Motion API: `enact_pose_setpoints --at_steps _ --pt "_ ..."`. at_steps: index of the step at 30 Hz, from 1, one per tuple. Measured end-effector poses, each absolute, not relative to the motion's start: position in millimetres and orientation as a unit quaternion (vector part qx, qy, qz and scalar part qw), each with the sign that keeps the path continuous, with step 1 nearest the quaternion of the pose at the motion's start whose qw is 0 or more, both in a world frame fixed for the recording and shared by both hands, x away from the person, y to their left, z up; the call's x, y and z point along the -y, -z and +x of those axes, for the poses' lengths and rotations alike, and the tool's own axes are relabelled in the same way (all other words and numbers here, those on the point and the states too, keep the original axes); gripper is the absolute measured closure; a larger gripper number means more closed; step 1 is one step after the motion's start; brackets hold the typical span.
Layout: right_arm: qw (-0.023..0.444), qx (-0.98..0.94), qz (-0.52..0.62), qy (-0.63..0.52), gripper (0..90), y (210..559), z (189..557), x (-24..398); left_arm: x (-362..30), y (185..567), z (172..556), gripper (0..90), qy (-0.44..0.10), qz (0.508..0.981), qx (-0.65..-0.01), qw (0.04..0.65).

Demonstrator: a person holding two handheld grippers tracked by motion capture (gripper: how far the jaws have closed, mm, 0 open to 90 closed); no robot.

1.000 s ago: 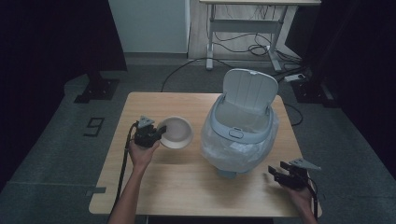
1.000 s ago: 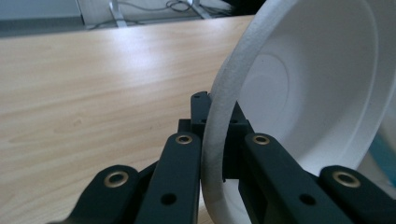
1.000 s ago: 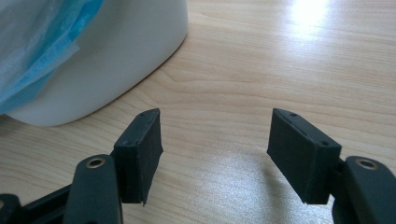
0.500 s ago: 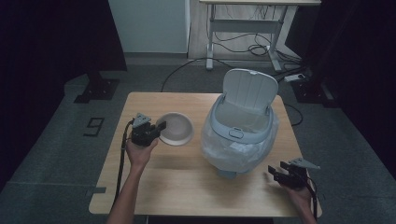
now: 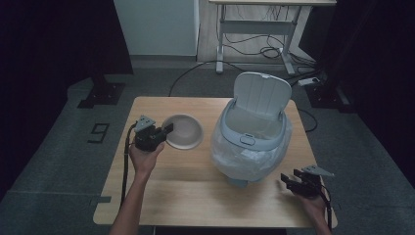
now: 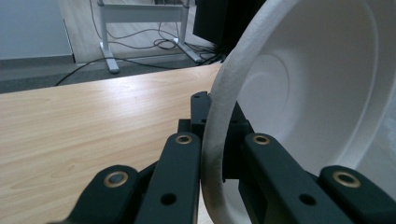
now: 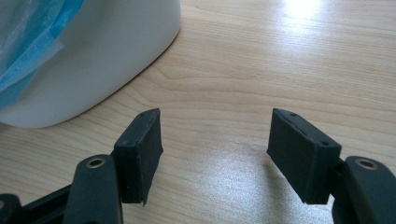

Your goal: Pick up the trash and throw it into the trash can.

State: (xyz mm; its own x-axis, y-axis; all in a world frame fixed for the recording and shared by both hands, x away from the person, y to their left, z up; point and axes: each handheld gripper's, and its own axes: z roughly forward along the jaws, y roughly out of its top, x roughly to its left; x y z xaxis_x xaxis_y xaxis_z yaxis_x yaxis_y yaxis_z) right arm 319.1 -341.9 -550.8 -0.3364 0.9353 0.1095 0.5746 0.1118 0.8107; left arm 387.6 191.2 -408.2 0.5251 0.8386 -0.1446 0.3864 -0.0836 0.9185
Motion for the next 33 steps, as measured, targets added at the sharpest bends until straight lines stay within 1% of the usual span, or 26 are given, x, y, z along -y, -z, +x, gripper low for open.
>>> enact_pose_setpoints --at_steps 33 --pt "0.212 -0.716 0.533 -0.398 34.7 552 321 341 -182 353 375 86.8 -0.225 0.685 -0.396 0.569"
